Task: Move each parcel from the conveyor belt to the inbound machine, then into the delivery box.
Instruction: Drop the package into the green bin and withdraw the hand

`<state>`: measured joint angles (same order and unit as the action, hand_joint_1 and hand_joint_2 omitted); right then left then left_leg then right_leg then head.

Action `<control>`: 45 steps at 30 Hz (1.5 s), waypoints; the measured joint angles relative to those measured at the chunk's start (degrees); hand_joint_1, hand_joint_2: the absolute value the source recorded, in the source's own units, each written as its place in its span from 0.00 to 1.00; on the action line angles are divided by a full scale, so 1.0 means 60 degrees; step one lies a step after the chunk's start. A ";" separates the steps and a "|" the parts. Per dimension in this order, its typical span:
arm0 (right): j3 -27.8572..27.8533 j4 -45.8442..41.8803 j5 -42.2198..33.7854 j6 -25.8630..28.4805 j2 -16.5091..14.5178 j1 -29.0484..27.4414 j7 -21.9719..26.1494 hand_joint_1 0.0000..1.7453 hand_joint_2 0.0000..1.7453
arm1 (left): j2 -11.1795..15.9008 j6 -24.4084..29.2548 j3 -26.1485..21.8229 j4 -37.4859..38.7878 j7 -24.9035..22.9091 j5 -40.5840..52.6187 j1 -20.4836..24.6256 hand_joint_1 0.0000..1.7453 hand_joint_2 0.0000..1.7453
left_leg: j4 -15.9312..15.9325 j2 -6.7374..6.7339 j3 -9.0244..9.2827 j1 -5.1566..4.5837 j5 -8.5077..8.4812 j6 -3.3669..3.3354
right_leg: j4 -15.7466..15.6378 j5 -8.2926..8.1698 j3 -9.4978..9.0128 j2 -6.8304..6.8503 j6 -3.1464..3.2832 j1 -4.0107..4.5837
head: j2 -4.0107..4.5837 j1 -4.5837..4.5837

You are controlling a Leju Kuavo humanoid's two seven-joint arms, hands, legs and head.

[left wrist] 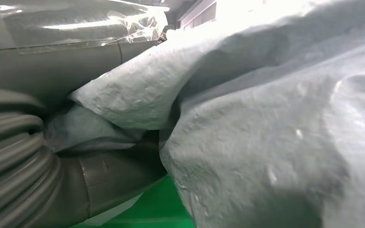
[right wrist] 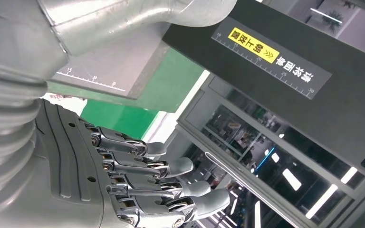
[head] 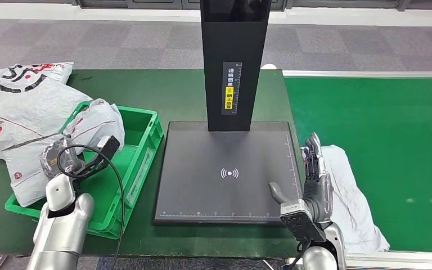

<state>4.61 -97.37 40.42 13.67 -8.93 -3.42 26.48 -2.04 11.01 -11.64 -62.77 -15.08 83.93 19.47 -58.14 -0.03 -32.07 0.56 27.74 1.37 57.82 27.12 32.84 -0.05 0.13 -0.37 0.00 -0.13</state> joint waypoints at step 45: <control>0.0000 -0.0028 -0.0196 0.0361 -0.0147 -0.0649 0.0616 0.00 1.00 | -0.0618 -0.0429 0.1263 -0.3998 0.1877 -0.2135 -0.1912 0.00 1.00 | 0.0000 -0.0007 -0.0010 -0.0001 0.0010 -0.0006 | -0.0001 0.0002 0.0014 -0.0006 -0.0001 -0.0004 | 0.0000 0.0000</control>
<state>4.61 -97.54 39.25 15.84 -9.81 -7.31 30.17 -5.75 8.44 -4.07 -86.76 -3.81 71.12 8.00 -58.15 -0.07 -32.13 0.56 27.80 1.34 57.82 27.14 32.93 -0.09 0.12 -0.40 0.00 -0.13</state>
